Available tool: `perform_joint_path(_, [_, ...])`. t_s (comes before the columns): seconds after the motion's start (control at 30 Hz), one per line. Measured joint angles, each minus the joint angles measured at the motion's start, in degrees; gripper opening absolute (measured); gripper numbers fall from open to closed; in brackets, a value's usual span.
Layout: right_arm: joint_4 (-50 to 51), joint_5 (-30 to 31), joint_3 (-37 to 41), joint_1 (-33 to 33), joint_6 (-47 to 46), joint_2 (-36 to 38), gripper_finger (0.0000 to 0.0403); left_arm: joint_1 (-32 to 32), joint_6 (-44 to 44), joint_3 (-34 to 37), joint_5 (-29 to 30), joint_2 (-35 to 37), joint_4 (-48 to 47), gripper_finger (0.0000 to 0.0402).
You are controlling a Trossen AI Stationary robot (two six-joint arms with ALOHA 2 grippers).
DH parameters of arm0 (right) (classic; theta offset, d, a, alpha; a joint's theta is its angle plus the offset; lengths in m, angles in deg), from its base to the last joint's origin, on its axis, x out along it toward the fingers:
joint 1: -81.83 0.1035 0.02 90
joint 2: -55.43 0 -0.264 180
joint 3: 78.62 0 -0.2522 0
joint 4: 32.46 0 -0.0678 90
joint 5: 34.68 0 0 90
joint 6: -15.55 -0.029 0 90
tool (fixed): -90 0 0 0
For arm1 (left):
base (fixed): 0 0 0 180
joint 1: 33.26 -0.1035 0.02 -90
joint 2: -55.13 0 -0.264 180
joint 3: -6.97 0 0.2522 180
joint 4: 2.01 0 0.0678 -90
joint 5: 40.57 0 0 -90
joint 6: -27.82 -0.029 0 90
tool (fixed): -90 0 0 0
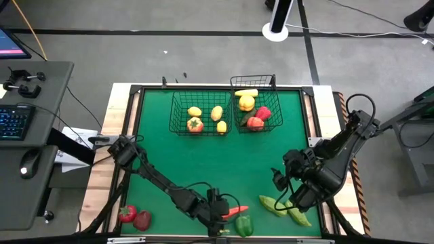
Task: Sort produce into baskets
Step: Put the red chili pepper into the right wire basket
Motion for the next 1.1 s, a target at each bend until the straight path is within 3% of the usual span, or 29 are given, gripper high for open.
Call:
perform_joint_path(0.23, [0.0, 0.7, 0.0, 0.0, 0.0, 0.0, 0.0383, 0.0, 2.9, -0.1, 0.2, -2.2, -1.0, 0.0266])
perform_joint_path(0.3, [0.0, 0.6, 0.0, 0.0, 0.0, 0.0, 0.0383, -0.3, 5.7, -0.1, 0.3, -1.9, -2.2, 0.0224])
perform_joint_path(0.4, [0.0, 0.7, 0.0, 0.0, 0.0, 0.0, 0.0383, -1.4, 7.4, 0.0, -0.9, 0.0, -5.6, 0.0124])
perform_joint_path(0.5, [0.0, 1.0, 0.0, 0.0, 0.0, 0.0, 0.0383, -3.1, 4.1, 0.2, 0.2, 4.4, -11.1, 0.0112])
perform_joint_path(0.57, [0.0, 1.8, 0.0, 0.0, -0.1, 0.0, 0.0383, -4.8, 1.3, 0.1, 4.2, 9.3, -16.1, 0.0112])
perform_joint_path(0.73, [0.0, 3.5, 0.0, 0.0, -1.4, 0.0, 0.0383, -10.3, -4.3, 0.1, 20.4, 23.1, -27.0, 0.0112])
perform_joint_path(0.83, [0.0, 4.8, 0.0, 0.0, -3.7, 0.0, 0.0383, -16.7, -7.0, 0.0, 23.8, 30.3, -27.0, 0.0112])
perform_joint_path(0.93, [0.0, 6.1, 0.0, 0.0, -6.7, 0.0, 0.0383, -25.1, -8.8, 0.0, 20.6, 33.4, -22.7, 0.0112])
perform_joint_path(1.1, [-0.1, 9.7, 0.0, 0.0, -14.2, 0.0, 0.0383, -36.7, -13.0, 0.0, 4.7, 30.6, -8.6, 0.0112])
